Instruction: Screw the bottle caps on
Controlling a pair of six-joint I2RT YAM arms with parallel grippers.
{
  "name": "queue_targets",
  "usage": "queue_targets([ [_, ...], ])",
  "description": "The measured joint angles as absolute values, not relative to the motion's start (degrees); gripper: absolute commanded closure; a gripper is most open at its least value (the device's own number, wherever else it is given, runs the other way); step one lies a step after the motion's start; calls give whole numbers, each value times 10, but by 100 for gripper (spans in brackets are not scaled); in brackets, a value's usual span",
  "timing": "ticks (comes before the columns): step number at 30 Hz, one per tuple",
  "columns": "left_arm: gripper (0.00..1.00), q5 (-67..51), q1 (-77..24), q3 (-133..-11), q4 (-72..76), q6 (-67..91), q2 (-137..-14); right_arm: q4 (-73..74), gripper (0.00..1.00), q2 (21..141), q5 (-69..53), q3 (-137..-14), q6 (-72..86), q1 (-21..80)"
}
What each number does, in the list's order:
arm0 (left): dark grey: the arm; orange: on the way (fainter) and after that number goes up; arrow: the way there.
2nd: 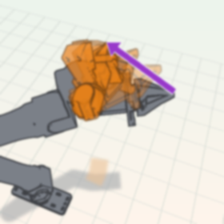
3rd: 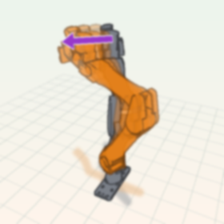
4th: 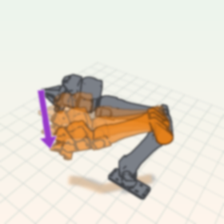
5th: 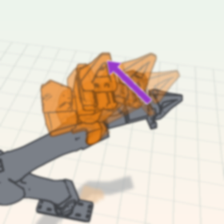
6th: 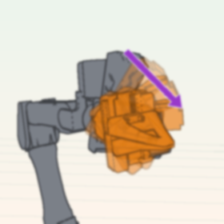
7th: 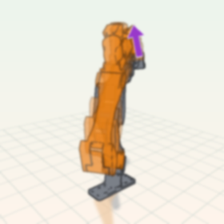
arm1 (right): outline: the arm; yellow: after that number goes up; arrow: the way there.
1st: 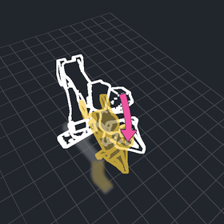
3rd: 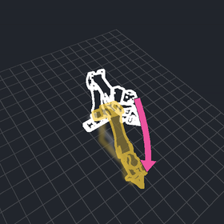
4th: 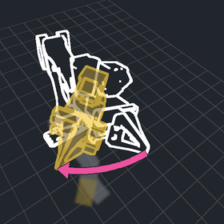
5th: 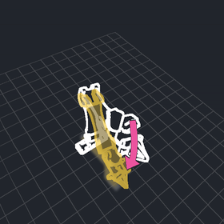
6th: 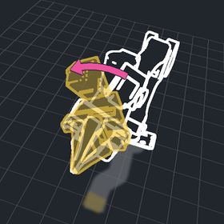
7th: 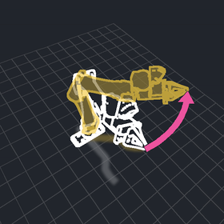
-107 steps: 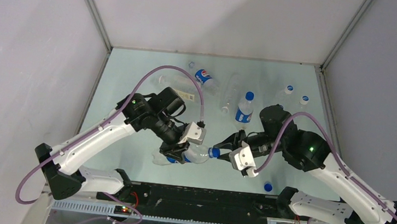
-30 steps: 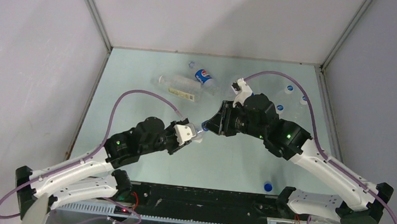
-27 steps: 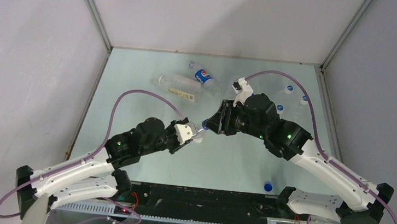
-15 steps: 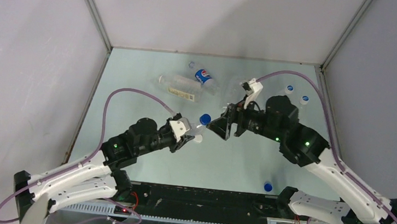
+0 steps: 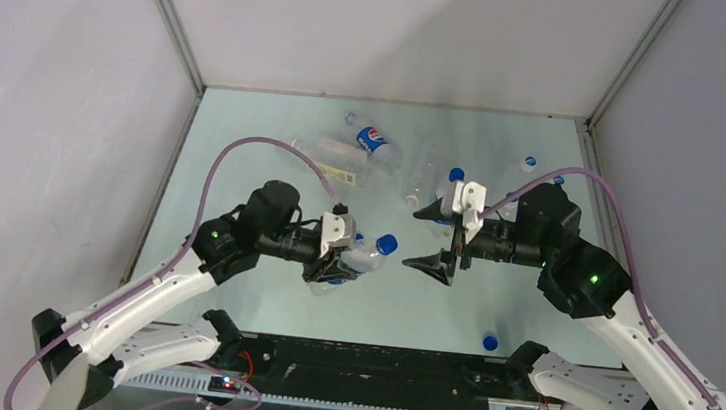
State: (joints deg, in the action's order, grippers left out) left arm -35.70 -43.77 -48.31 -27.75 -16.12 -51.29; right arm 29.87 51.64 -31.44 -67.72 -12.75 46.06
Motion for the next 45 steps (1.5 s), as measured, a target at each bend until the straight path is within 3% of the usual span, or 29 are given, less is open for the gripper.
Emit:
queue_targets([
  [11, 100, -472, -437, -556, -402, -253, -582, 335, 45, 525, -435, -677, -303, 457],
  [27, 100, -489, -437, -579, -439, -281, -595, 362, 49, 567, -499, -678, -341, 460],
  [35, 100, -489, -439, -579, -439, -285, -596, 359, 56, 573, -504, -678, -341, 472],
  [40, 100, -489, -443, -579, -439, -285, -596, 355, 70, 578, -504, -678, -340, 477],
  [45, 100, -478, -449, -579, -440, -281, -595, 355, 95, 580, -491, -680, -325, 483],
])
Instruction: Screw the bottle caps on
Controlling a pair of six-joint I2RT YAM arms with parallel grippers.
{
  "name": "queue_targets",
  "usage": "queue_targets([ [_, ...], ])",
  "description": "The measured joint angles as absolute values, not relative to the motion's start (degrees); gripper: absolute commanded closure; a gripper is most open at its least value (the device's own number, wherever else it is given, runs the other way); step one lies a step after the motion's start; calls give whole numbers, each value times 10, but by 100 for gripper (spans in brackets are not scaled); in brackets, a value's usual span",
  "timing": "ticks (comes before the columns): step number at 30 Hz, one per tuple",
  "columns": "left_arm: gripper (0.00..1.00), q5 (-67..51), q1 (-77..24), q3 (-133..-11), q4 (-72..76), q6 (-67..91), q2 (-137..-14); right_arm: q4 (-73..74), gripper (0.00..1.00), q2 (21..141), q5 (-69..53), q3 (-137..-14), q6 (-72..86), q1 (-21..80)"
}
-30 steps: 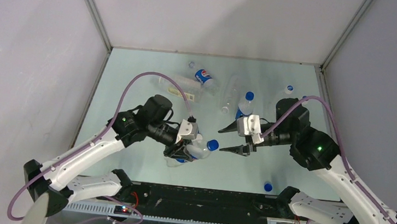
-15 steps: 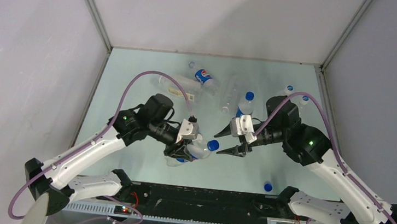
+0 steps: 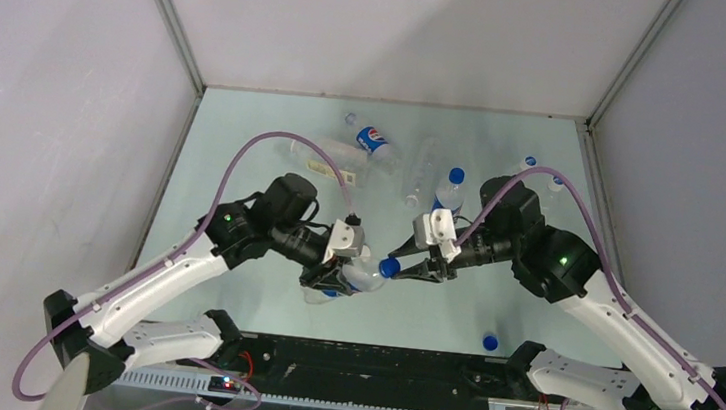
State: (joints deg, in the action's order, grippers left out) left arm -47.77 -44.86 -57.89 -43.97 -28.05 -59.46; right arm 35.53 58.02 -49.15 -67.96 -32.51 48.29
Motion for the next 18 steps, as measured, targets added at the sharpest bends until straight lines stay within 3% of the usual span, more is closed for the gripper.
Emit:
queue_targets([
  [2, 100, -456, -453, -579, -435, -269, -587, 354, 100, 581, -472, -681, -310, 488],
  [7, 100, -356, -476, -545, -371, -220, -536, 335, 100, 584, -397, -690, -212, 499],
  [18, 100, 27, -622, -468, -248, -212, -471, 298, 100, 605, -152, -688, 267, 511],
])
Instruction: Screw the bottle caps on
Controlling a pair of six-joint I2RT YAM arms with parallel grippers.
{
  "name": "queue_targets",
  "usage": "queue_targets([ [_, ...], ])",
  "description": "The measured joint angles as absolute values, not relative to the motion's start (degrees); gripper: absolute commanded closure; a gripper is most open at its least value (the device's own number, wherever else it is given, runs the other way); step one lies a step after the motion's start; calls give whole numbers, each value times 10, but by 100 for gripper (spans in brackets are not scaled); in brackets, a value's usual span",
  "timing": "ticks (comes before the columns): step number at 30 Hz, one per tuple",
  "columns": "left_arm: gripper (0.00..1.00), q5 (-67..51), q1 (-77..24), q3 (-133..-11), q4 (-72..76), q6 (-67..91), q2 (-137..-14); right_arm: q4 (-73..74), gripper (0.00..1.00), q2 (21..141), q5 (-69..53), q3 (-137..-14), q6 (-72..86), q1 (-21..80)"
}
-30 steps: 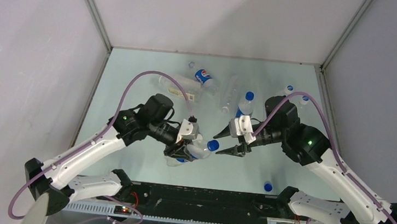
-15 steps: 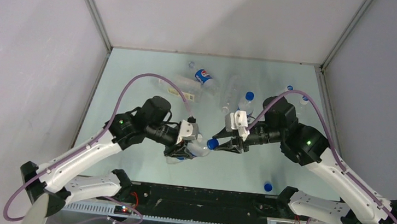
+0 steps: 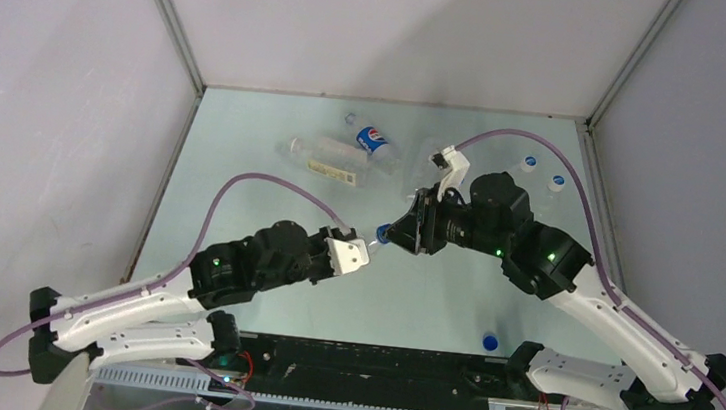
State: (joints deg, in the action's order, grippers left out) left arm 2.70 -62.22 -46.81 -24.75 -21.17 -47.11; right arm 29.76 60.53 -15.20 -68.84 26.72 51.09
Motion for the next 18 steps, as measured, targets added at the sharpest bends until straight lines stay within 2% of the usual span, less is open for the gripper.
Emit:
queue_targets([
  [3, 100, 140, -666, -457, -224, -235, -477, 297, 99, 606, -96, -681, 373, 517],
  [5, 100, 178, -676, -455, -215, -245, -484, 295, 83, 606, -69, -676, 413, 520],
  [6, 100, 191, -678, -455, -211, -247, -487, 293, 70, 606, -60, -675, 422, 521],
  [7, 100, 199, -679, -455, -208, -250, -489, 286, 64, 606, -51, -673, 425, 522],
  [8, 100, 205, -679, -455, -206, -251, -490, 283, 51, 604, -46, -672, 424, 524],
  [10, 100, 203, -676, -455, -199, -251, -490, 275, 35, 597, -42, -670, 397, 527],
  [12, 100, 176, -666, -457, -199, -253, -491, 264, 27, 587, -43, -667, 349, 530],
  [18, 100, 32, -596, -496, -272, -261, -505, 257, 26, 528, -92, -663, 143, 529],
])
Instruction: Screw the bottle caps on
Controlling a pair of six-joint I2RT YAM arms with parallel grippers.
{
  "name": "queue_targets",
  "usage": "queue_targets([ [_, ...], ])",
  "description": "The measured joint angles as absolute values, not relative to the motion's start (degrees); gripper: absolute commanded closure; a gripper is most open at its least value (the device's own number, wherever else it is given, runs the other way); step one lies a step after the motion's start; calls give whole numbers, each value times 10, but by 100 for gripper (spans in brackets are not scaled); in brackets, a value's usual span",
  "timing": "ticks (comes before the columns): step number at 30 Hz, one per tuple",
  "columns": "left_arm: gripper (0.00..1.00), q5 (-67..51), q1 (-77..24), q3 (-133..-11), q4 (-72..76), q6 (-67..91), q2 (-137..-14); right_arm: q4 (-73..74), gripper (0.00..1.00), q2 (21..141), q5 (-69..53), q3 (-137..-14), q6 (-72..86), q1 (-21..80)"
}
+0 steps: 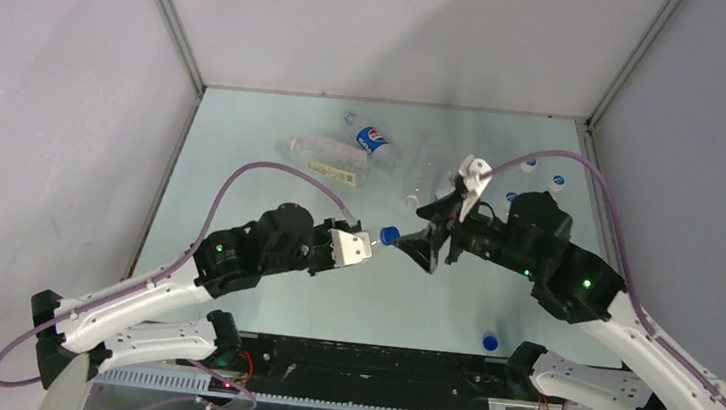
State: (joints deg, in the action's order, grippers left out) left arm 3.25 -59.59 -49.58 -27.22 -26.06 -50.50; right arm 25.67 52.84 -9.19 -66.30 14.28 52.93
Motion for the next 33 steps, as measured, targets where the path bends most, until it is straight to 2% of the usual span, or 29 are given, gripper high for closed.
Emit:
queue_targets([
  [6, 100, -129, -552, -588, -399, -299, -559, 299, 29, 489, -216, -663, -112, 529],
  [8, 100, -171, -550, -616, -441, -317, -587, 326, 34, 488, -246, -663, -193, 532],
  [14, 100, -232, -549, -644, -510, -346, -634, 389, 44, 497, -273, -661, -354, 552],
  [18, 100, -247, -549, -646, -523, -352, -638, 411, 50, 502, -279, -660, -409, 572],
  [33, 100, -275, -549, -656, -529, -360, -638, 434, 53, 529, -270, -659, -469, 618],
])
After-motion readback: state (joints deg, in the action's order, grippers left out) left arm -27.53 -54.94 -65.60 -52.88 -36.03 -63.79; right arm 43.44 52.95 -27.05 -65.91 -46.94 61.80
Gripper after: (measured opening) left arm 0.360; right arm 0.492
